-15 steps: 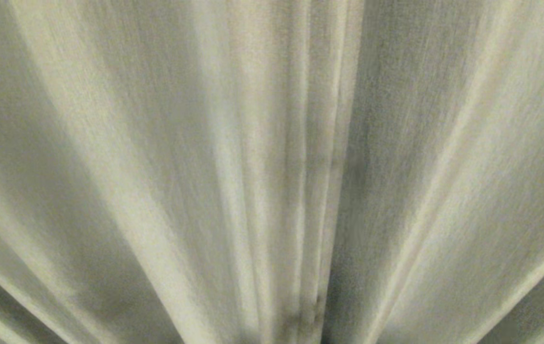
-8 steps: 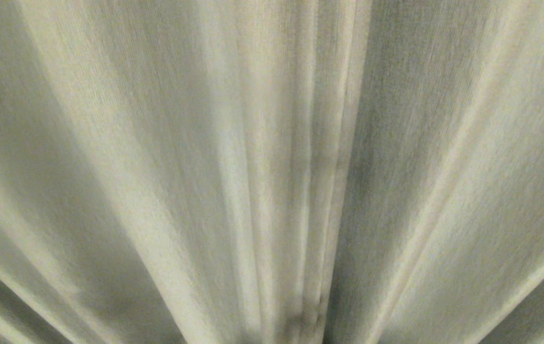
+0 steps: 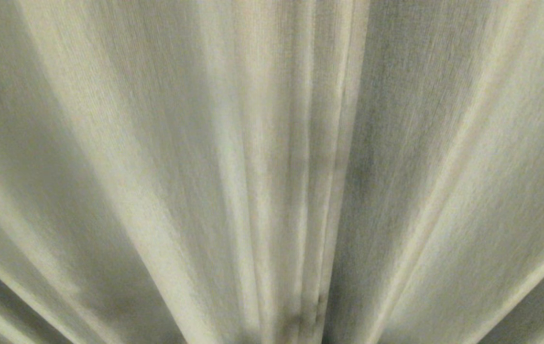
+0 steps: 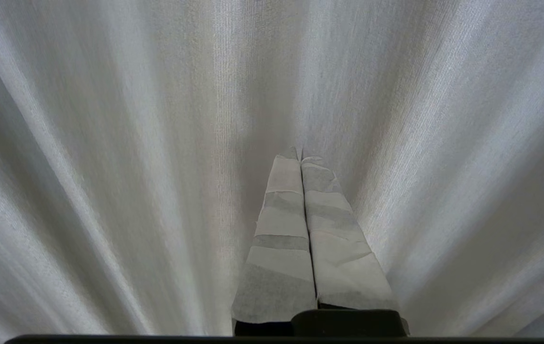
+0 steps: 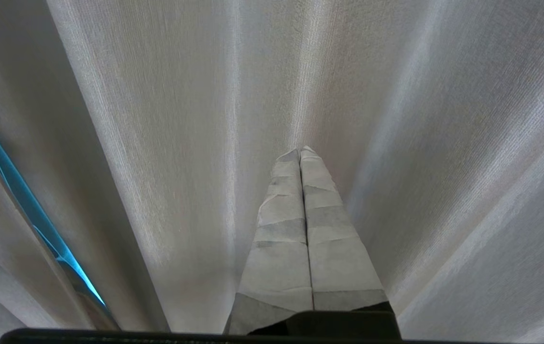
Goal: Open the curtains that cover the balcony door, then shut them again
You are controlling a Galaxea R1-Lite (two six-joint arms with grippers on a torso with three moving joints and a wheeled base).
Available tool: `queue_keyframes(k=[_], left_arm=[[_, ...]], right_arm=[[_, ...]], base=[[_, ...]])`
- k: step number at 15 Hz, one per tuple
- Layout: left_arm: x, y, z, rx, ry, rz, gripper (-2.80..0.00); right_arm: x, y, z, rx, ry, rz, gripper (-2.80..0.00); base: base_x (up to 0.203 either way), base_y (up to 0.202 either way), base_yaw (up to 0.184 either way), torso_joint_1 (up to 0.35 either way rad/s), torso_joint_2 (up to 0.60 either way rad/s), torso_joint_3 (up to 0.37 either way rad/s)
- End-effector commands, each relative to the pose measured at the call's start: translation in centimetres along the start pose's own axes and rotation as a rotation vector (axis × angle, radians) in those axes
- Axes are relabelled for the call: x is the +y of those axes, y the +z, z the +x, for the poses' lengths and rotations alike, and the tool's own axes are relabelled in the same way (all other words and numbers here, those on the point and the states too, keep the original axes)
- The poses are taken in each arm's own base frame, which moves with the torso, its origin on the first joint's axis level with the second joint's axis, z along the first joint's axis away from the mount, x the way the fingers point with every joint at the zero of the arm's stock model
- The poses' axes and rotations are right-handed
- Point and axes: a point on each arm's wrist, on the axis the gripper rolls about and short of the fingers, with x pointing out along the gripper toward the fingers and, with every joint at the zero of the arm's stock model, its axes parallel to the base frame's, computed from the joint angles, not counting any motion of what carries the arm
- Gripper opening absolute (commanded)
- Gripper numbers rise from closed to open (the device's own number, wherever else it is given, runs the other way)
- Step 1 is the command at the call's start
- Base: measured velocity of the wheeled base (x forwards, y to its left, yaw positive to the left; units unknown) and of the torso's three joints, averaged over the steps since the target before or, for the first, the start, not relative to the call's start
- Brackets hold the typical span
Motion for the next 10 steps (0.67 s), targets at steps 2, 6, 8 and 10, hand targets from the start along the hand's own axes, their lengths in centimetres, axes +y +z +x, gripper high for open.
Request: queue_keyframes(k=[2, 6, 8, 10], left_arm=[[0.0, 0.0, -0.01, -0.001, 0.0, -0.001, -2.8], [0.0, 0.01, -0.01, -0.002, 0.0, -0.001, -2.8], [0.0, 0.01, -0.01, -0.002, 0.001, -0.001, -2.8], [0.0, 0.0, -0.01, -0.001, 0.001, -0.001, -2.8]], right_arm=[[0.0, 0.0, 0.0, 0.0, 0.0, -0.001, -2.8], [0.0, 0.0, 0.0, -0.001, 0.001, 0.005, -2.8], [0.0, 0.0, 0.0, 0.0, 0.0, 0.007, -2.8], [-0.01, 0.0, 0.0, 0.0, -0.002, 0.008, -2.8]], base=[[0.0, 0.0, 0.0, 0.0, 0.0, 0.0], [0.0, 0.0, 0.0, 0.0, 0.0, 0.0], [0.0, 0.0, 0.0, 0.0, 0.0, 0.0], [0.0, 0.0, 0.0, 0.0, 0.0, 0.0]])
